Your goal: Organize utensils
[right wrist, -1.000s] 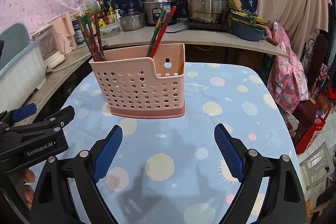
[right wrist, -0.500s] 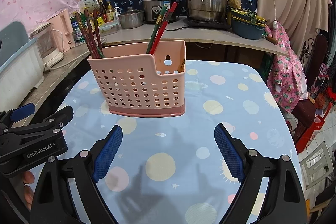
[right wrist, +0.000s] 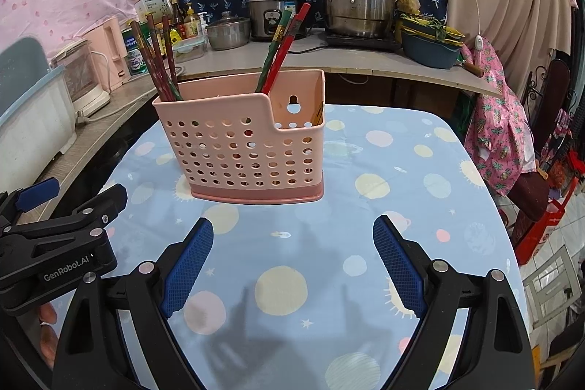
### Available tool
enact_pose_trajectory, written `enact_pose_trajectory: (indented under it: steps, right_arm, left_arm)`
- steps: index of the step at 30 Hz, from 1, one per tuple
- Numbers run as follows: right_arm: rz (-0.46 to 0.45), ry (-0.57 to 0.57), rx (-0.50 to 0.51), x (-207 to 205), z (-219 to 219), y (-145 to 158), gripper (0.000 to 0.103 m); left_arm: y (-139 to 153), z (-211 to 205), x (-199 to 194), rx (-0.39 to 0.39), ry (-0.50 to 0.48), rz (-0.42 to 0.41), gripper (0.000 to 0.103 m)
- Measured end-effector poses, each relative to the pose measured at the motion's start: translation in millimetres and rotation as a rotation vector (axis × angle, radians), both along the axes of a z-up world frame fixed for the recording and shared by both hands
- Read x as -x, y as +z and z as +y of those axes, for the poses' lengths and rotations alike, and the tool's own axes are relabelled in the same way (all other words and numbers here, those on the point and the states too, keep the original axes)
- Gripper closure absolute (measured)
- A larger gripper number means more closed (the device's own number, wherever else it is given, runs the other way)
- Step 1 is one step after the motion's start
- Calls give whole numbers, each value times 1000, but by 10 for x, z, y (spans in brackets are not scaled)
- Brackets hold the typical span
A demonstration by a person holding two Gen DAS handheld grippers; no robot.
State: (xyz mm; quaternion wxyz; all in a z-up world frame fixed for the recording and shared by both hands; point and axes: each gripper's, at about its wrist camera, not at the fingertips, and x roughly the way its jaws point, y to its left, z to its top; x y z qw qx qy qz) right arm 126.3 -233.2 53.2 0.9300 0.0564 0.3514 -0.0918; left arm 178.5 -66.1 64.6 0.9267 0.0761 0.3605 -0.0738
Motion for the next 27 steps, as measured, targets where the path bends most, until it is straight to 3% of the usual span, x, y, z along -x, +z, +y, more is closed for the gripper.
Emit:
enact_pose_trajectory:
  steps: [27]
  right_arm:
    - [4,0,2,-19,8,-26,18]
  left_arm:
    - [-23,-49,-29,-15,-1,-1,8]
